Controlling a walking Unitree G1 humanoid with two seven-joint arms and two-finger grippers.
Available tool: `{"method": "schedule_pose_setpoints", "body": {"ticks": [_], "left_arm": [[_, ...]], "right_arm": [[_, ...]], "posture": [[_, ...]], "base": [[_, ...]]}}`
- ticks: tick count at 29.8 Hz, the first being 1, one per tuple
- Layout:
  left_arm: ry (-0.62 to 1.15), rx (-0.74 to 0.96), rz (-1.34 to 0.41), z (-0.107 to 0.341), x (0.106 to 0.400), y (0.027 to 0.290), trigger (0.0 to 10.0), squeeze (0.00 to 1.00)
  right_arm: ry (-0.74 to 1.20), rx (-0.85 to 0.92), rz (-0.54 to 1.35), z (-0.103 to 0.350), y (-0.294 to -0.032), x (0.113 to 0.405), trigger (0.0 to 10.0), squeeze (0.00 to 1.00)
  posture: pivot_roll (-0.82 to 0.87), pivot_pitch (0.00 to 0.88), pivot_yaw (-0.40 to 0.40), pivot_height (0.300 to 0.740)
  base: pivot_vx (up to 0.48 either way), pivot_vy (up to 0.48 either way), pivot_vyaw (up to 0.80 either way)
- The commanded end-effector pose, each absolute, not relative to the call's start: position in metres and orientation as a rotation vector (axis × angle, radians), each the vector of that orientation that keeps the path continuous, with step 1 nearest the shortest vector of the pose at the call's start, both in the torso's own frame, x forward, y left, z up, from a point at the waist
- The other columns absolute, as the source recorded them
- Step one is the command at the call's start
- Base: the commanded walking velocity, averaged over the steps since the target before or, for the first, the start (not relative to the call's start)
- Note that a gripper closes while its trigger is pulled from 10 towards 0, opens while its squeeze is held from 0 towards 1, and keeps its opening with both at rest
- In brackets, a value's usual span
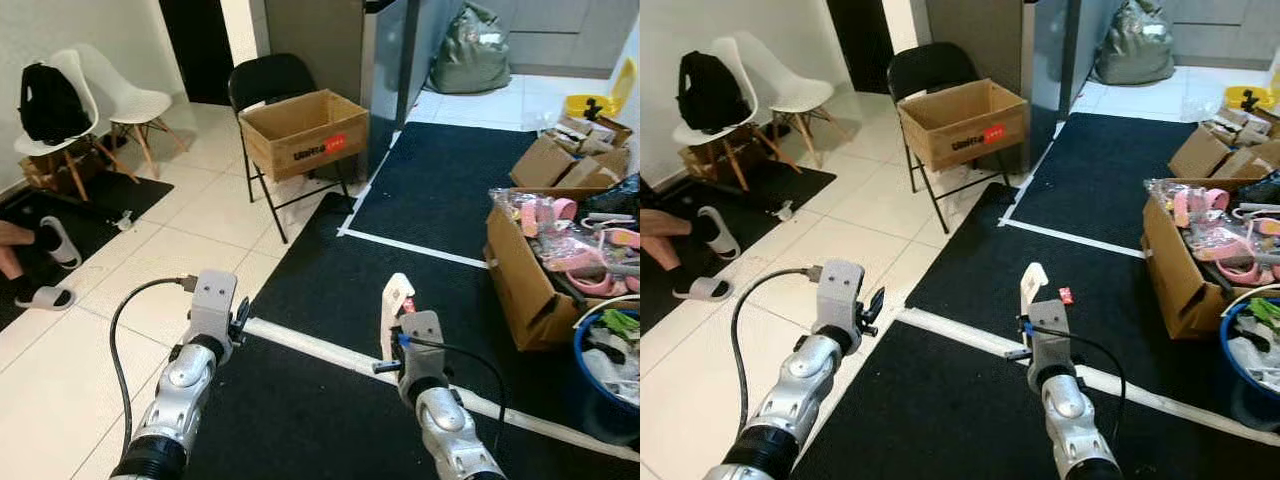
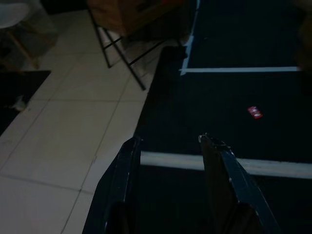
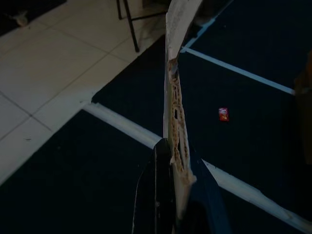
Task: Picking trash to rubbish bin
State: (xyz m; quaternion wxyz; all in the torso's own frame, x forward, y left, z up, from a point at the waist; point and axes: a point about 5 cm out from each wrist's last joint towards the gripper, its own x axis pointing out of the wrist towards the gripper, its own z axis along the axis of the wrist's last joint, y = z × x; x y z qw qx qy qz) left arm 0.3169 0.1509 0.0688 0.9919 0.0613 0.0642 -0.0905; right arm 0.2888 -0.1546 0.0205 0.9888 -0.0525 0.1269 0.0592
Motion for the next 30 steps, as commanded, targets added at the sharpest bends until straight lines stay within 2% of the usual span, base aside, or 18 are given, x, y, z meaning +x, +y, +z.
{"method": "schedule_pose_setpoints", "body": {"ticks": [1, 25, 30], "left_arm": [[0.161, 0.141, -0.181, 0.0626, 0.3152, 0.1528, 10.0, 0.0], [0.191, 0.162, -0.152, 0.0573, 0.3162, 0.1558, 10.0, 0.0], [0.191, 0.161, -0.153, 0.0569, 0.3157, 0.1551, 10.0, 0.0]], "right_arm": [[0.255, -0.11, 0.139, 0.0214, -0.15, 0.2915, 10.0, 0.0], [0.27, -0.113, 0.157, 0.0196, -0.1512, 0.2928, 10.0, 0.0], [0.278, -0.109, 0.163, 0.0183, -0.152, 0.2921, 10.0, 0.0]], "posture": [[0.0, 0.03, 0.095, 0.74], [0.0, 0.047, 0.077, 0.74], [0.0, 0.055, 0.072, 0.74]], "base": [[0.296, 0.0, 0.0], [0.343, 0.0, 0.0], [0.358, 0.0, -0.8]]}}
